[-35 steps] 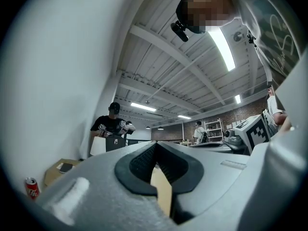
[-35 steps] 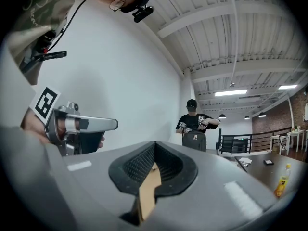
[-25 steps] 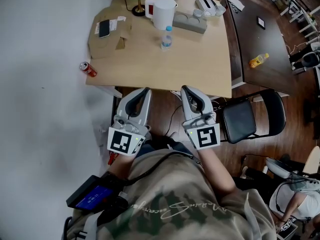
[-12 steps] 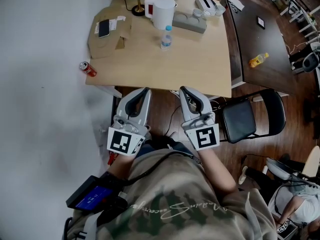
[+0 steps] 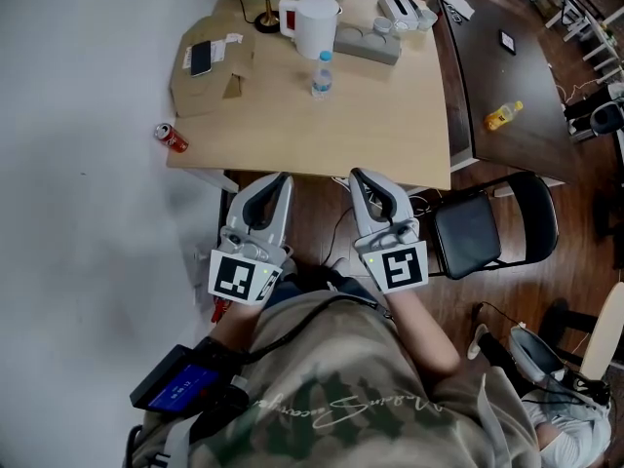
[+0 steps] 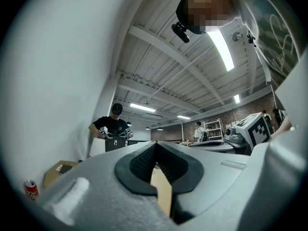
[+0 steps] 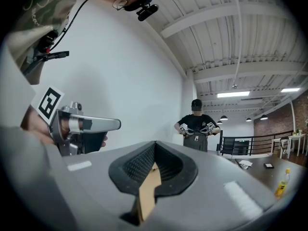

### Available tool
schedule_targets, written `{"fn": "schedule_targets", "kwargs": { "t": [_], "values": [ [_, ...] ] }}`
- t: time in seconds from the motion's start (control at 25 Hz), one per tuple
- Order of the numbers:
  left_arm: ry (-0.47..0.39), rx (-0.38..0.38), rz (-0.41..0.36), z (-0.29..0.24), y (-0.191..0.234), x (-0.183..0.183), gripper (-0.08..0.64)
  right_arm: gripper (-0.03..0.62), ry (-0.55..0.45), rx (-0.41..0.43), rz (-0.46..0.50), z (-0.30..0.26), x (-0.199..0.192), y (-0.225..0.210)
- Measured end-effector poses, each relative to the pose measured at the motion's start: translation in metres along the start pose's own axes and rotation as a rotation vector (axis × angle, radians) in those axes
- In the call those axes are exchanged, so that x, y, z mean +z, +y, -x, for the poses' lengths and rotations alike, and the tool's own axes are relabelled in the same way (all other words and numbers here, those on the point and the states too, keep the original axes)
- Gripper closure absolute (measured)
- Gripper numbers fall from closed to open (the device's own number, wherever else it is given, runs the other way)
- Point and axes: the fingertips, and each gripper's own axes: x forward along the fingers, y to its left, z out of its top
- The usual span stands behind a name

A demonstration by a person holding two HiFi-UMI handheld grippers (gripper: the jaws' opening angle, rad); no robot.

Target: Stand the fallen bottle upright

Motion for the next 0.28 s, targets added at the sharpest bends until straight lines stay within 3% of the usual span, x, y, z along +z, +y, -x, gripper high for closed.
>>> {"fn": "schedule_targets", "kwargs": {
  "t": [0.28],
  "values": [
    [0.006,-0.002,0.004,-0.0025,-0.0018,-0.0020,0.558,0.594,-0.014,0.006,-0.021,-0.0008,0.0062,-0.0002]
  ]
}}
